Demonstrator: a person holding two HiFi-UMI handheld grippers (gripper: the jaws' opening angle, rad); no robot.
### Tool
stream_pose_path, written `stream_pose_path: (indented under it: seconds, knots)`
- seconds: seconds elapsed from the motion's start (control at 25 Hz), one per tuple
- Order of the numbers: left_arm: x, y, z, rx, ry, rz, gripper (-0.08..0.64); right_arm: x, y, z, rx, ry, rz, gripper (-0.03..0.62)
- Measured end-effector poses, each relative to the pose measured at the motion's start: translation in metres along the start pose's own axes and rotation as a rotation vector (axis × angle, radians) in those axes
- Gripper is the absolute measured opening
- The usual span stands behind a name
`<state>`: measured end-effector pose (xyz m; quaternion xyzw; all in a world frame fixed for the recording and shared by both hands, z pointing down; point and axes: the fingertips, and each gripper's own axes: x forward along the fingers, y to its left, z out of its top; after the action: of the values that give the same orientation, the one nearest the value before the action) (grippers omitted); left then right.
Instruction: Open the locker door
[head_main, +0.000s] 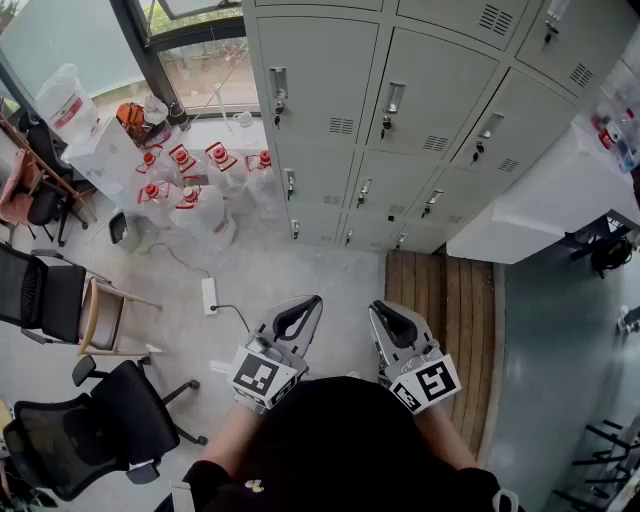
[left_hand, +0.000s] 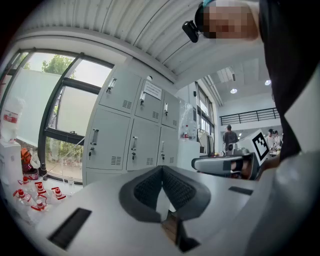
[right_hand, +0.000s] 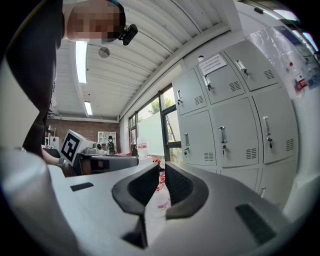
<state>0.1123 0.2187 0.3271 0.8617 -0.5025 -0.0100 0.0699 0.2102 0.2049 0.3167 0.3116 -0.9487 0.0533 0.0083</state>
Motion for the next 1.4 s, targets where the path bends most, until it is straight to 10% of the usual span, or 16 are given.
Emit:
stream_pose_path:
  seconds: [0.84, 1.4]
  knots:
    - [-0.055, 0.116, -0.007, 0.012, 0.008, 0.044, 0.023, 0.094, 0.044, -0.013, 0.039, 0.036, -0.067, 0.054]
    - [0.003, 0.202, -0.028, -0.022, 0.113, 0.157, 0.023, 0.196, -0.026, -0.038, 0.144, 0.079, -0.007, 0.054]
